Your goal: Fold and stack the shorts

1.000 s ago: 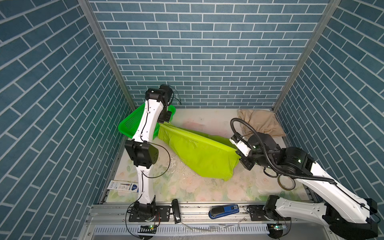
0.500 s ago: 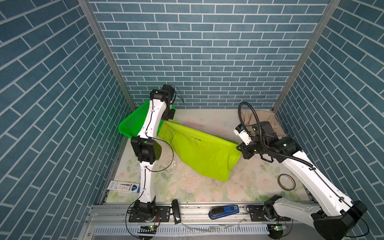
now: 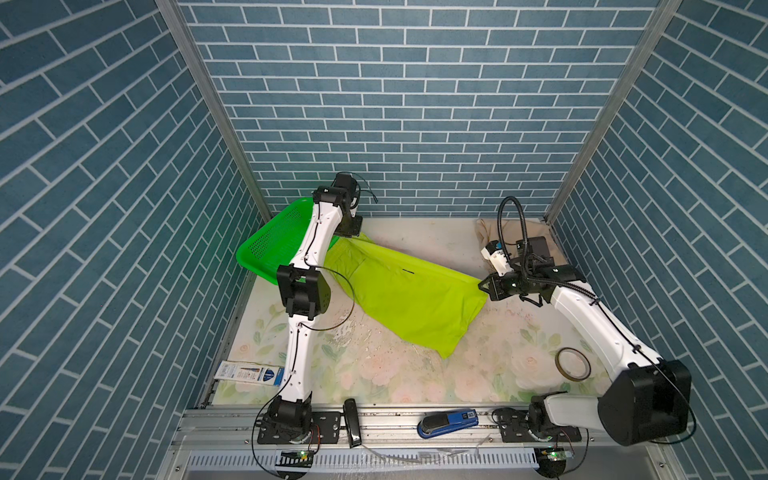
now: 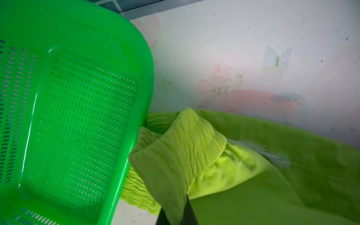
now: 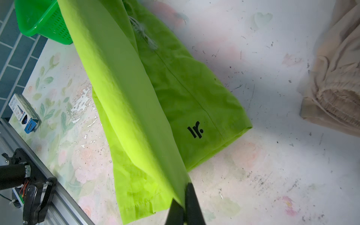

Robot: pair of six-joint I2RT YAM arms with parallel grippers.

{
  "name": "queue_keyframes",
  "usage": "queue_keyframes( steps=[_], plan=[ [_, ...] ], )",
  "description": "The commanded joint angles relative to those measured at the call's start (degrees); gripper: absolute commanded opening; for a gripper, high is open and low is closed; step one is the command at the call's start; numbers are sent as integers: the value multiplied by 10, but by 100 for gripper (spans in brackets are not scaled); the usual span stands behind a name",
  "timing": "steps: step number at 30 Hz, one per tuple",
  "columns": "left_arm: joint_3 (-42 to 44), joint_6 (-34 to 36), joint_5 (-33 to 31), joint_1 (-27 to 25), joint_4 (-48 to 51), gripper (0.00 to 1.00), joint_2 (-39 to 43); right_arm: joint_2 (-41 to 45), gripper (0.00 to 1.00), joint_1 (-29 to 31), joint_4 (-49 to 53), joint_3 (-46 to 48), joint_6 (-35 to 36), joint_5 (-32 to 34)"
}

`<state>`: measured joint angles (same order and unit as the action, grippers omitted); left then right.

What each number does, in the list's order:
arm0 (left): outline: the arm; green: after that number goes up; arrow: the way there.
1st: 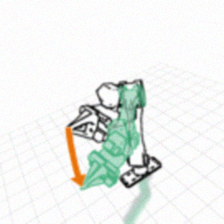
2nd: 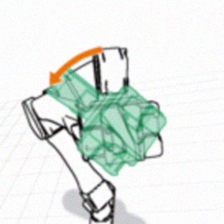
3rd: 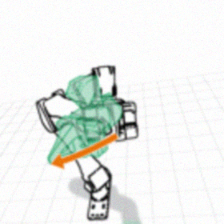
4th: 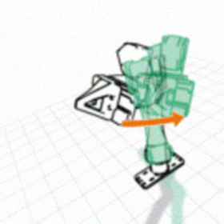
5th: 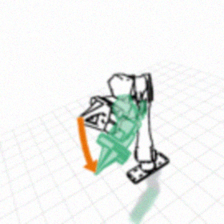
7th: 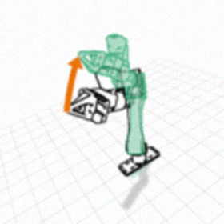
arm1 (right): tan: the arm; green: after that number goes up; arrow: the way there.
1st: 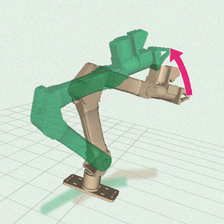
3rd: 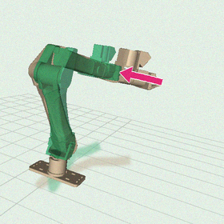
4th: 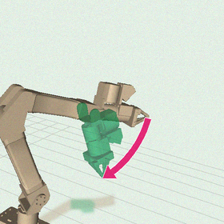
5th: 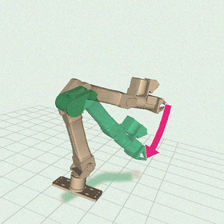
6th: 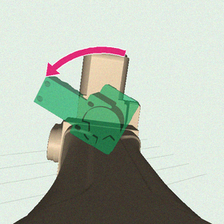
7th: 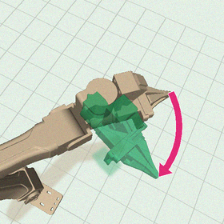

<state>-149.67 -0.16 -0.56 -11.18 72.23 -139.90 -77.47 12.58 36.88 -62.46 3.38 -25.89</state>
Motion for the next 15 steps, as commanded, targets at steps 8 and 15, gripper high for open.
queue_keyframes(
  steps=[8, 15],
  plan=[
    [-26, 5, 24, -2, -82, 100, -15, -121, 35, -29, -125, 10, -37, -42],
    [-19, -18, 18, 0, -36, 100, 48, -96, 75, -29, -127, 3, -123, 2]
  ],
)
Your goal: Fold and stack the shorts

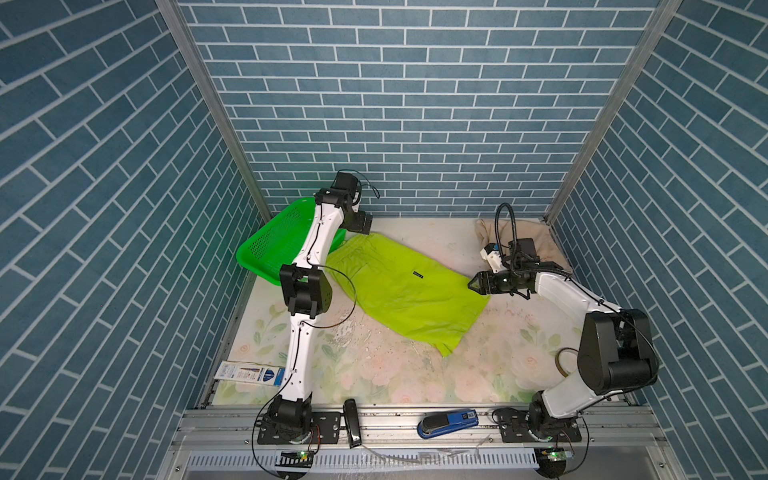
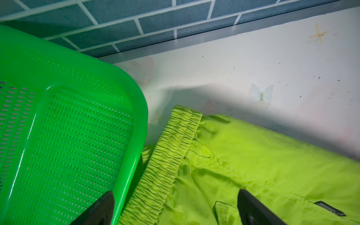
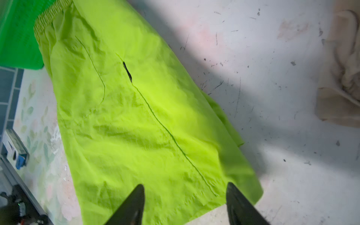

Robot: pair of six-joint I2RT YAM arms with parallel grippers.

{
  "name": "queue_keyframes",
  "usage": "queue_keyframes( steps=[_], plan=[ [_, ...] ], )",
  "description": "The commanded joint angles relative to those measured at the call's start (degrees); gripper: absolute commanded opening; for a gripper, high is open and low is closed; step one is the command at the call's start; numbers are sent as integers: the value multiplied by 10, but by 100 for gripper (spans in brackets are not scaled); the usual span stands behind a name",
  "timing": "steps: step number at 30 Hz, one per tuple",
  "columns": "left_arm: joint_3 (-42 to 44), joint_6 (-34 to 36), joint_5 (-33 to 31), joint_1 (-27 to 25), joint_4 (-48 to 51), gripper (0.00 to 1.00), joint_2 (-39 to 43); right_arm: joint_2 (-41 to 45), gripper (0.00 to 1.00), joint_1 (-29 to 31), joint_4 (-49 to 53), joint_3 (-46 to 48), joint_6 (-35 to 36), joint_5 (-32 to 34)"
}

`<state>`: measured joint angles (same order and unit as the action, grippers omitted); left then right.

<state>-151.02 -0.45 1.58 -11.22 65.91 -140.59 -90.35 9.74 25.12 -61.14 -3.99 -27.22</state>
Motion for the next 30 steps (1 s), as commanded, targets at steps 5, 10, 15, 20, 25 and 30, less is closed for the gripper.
queue_keyframes(
  steps=[5, 10, 15, 20, 25, 30],
  plan=[
    [100, -61, -2, 8, 62, 100, 150, 144, 76, 6, 26, 43, -154, 2],
    [335, -91, 36, 8, -9, 100, 284, 269, 76, 167, 138, 112, -167, 107],
    [558, -130, 60, 10, -96, 100, 411, 356, 76, 311, 150, 216, -291, 171],
    [699, -161, 79, 19, -152, 100, 489, 387, 76, 436, 78, 293, -365, 246],
    [769, -171, 87, 19, -172, 100, 519, 271, 76, 494, 38, 261, -342, 325],
    [810, -173, 83, 20, -182, 100, 542, 167, 77, 502, 24, 210, -314, 391]
  ],
)
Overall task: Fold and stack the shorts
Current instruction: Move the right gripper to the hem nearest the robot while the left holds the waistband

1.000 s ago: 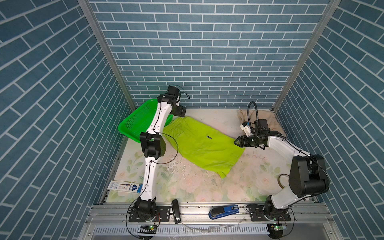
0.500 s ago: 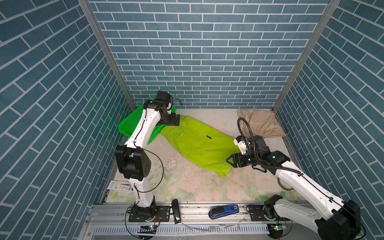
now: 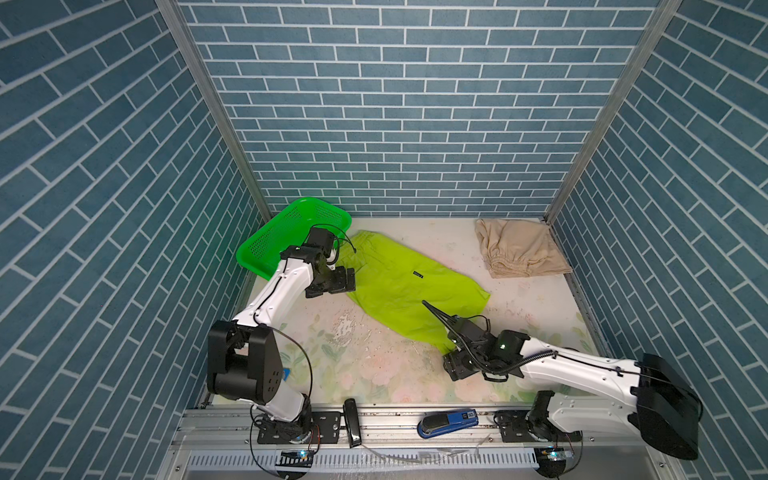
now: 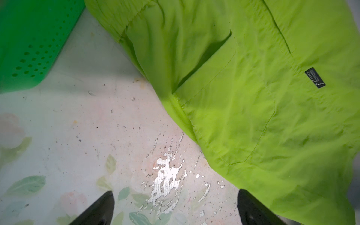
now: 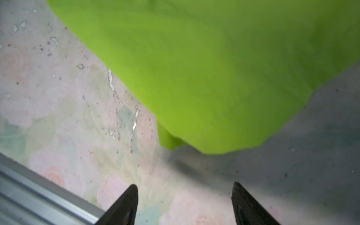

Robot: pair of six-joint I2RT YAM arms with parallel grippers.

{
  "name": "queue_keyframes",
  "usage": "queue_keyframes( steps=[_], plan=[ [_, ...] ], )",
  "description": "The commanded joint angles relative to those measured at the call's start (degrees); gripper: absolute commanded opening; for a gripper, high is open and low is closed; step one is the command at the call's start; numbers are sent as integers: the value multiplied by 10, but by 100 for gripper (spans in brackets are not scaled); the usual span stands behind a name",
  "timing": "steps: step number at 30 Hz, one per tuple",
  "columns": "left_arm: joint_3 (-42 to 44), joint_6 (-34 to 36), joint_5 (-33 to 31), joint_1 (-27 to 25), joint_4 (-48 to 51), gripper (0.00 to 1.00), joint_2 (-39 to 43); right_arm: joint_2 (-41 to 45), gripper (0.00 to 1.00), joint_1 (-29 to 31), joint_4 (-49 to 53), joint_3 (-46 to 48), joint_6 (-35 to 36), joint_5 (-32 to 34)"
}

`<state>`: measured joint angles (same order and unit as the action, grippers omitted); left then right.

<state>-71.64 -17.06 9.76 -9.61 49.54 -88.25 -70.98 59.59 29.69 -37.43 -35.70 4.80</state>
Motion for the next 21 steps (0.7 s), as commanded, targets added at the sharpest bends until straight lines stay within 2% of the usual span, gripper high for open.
queue_keyframes(
  steps=[1, 6, 9, 12, 15, 16, 21],
  plan=[
    [20, -7, 1, 4, -18, 100, 21, -41, 76, 3, -24, -34, 9, 71],
    [34, -4, -1, 6, -16, 100, 29, -111, 72, 9, -28, -70, 34, 61],
    [39, -4, -4, 10, -16, 100, 35, -139, 62, 9, -16, -82, 34, 62],
    [41, -4, -8, 13, -18, 100, 38, -154, 39, 9, 5, -89, 39, 65],
    [42, -4, -9, 18, -17, 100, 45, -155, 4, 8, 25, -84, 40, 64],
    [43, -4, -10, 19, -16, 100, 47, -150, 0, 8, 31, -77, 39, 60],
    [45, -2, -16, 22, -6, 100, 54, -80, 0, 7, 74, -36, -1, 36]
  ],
)
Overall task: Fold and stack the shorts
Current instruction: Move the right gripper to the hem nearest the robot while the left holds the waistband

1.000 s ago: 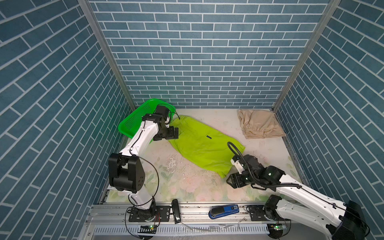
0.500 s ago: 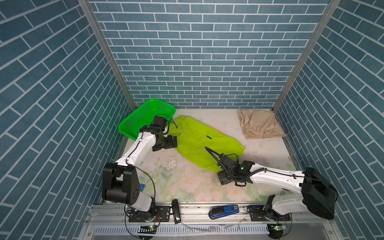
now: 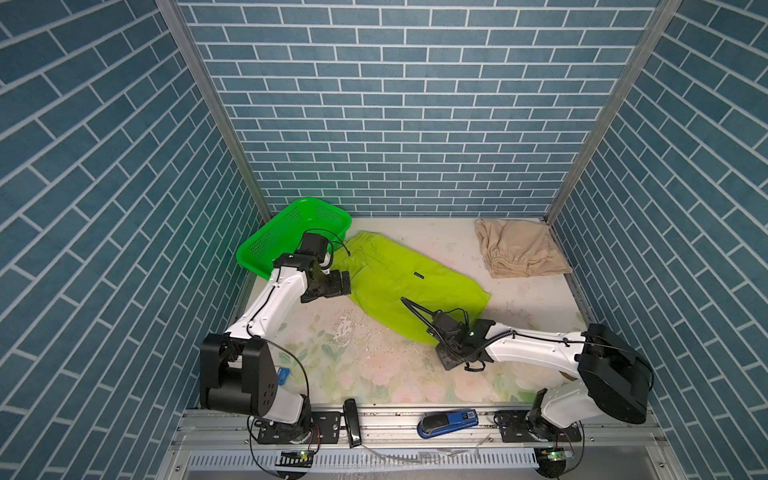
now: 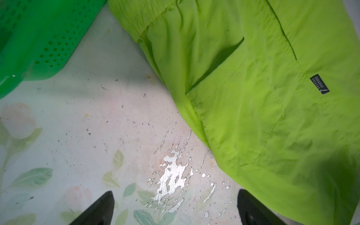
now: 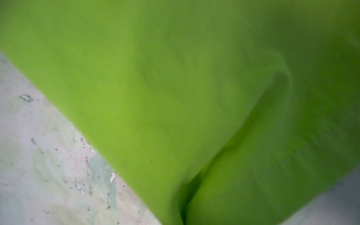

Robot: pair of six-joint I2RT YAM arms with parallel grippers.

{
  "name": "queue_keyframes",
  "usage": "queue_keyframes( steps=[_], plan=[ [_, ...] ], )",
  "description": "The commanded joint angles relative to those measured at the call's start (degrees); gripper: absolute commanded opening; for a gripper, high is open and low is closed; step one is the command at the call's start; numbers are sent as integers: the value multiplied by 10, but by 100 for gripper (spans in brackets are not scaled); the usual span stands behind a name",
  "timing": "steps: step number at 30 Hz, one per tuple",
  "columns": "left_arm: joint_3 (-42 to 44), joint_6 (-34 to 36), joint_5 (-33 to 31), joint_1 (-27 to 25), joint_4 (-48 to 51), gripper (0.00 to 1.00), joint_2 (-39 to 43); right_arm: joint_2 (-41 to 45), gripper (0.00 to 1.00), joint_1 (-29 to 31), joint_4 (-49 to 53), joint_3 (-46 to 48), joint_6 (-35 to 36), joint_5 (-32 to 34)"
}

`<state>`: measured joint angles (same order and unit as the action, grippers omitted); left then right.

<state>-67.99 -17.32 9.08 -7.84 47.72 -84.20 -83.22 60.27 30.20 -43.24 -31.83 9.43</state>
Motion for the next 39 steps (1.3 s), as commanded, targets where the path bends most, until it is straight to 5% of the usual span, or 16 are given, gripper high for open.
queue_keyframes(
  steps=[1, 7, 12, 16, 21, 29, 35, 39],
  plan=[
    [9, 1, -9, 5, 16, 100, 17, 62, 0, -2, 90, 32, -60, -20],
    [47, -22, 4, 5, 8, 100, 66, 161, 0, -45, 226, 52, -170, -69],
    [119, -50, 49, 4, -115, 100, 73, 230, 42, -97, 247, 60, -181, -29],
    [137, -68, 67, 4, -214, 100, 42, 299, 54, -114, 240, 54, -181, -15],
    [114, -46, 59, 5, -280, 100, -4, 353, 57, -125, 226, 67, -196, -38],
    [-66, 84, 28, 7, -161, 100, -119, 390, 57, -127, 183, 119, -207, -84],
    [-94, 79, 175, -21, -215, 100, -145, 369, 51, -126, 94, 147, -187, -91],
    [-117, 97, 166, -59, -210, 100, -198, 361, 46, -126, 70, 139, -160, -57]
  ],
)
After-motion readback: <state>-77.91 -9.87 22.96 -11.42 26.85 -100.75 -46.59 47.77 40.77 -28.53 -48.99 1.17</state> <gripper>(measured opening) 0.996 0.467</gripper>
